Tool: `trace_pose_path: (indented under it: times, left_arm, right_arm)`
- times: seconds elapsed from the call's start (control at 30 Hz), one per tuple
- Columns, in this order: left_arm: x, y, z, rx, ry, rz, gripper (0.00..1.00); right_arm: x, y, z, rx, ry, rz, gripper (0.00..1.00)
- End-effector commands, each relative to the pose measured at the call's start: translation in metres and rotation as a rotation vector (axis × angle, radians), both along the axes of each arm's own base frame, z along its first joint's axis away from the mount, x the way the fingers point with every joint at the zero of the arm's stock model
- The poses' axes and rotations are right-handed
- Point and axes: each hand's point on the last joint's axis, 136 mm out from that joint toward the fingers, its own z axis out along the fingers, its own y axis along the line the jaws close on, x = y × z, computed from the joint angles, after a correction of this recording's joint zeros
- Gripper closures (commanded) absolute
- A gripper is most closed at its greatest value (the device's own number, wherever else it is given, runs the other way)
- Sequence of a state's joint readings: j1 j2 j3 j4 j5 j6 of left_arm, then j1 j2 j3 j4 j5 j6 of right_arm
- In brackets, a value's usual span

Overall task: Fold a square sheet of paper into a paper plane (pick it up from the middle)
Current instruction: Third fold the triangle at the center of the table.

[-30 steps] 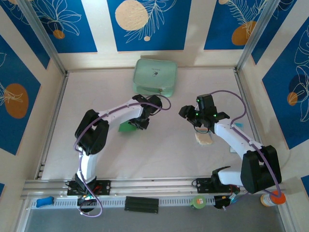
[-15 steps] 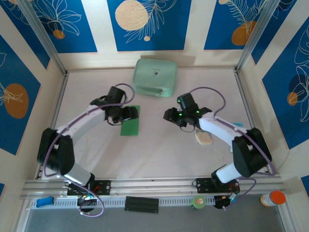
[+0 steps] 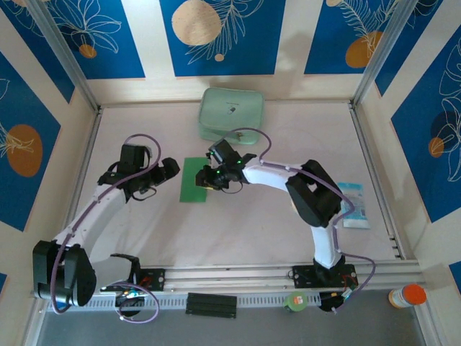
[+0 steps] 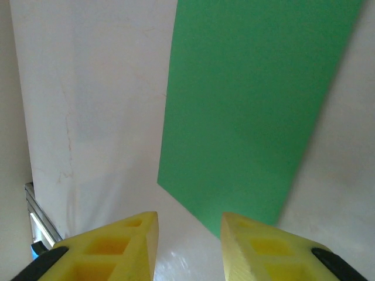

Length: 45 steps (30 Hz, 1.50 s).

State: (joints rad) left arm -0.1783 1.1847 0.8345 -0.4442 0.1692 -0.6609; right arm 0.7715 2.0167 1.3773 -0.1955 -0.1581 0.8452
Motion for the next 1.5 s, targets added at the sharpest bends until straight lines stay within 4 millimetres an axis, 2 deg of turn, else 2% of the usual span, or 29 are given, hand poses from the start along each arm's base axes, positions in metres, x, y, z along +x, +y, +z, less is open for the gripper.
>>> trace_pose_path:
  times: [0.0,0.13,0.27,0.4,0.6,0.67,0.73,0.8,0.87,0.97,1.07,1.23,1.47]
  left_arm:
    - [0.0,-0.001,-0.001,-0.028,-0.009,-0.009,0.01]
    - [0.001,-0.006,-0.005,-0.058,0.0,-0.025,0.01]
    - [0.005,-0.016,-0.007,-0.103,0.0,-0.062,0.01]
    - [0.005,-0.03,-0.011,-0.164,-0.009,-0.116,0.01]
    - [0.002,-0.05,-0.017,-0.248,-0.009,-0.207,0.0]
    - [0.0,-0.057,-0.022,-0.273,0.01,-0.224,0.0]
    - [-0.002,-0.063,-0.027,-0.294,0.036,-0.234,0.0]
    - [-0.005,-0.071,-0.028,-0.314,0.054,-0.245,0.0]
    - [-0.007,-0.077,-0.03,-0.322,0.062,-0.253,0.0]
    - [-0.013,-0.087,-0.036,-0.332,0.081,-0.255,0.0]
    - [-0.02,-0.098,-0.044,-0.348,0.118,-0.249,0.0]
    - [-0.032,-0.109,-0.058,-0.369,0.198,-0.193,0.01]
    - [-0.045,-0.127,-0.065,-0.398,0.245,-0.196,0.0]
  right_arm:
    - [0.001,0.008,-0.01,0.001,0.054,0.024,0.67]
    - [0.006,0.004,-0.03,-0.053,0.091,0.019,0.67]
    - [-0.001,-0.01,-0.046,-0.124,0.135,0.029,0.68]
    - [-0.015,-0.037,-0.058,-0.196,0.14,0.075,0.7]
    - [-0.039,-0.089,-0.062,-0.28,0.022,0.232,0.73]
    - [-0.041,-0.098,-0.059,-0.269,0.006,0.254,0.73]
    - [-0.038,-0.095,-0.044,-0.224,-0.012,0.246,0.73]
    - [-0.031,-0.086,-0.02,-0.157,-0.044,0.198,0.72]
    - [-0.019,-0.085,-0.003,-0.129,-0.058,0.09,0.71]
    - [-0.005,-0.094,0.004,-0.11,-0.034,-0.121,0.69]
    - [-0.005,-0.089,0.002,-0.076,0.013,-0.186,0.69]
    - [-0.007,-0.075,-0.013,-0.067,0.079,-0.134,0.7]
    - [-0.007,-0.078,-0.044,-0.097,0.142,-0.154,0.7]
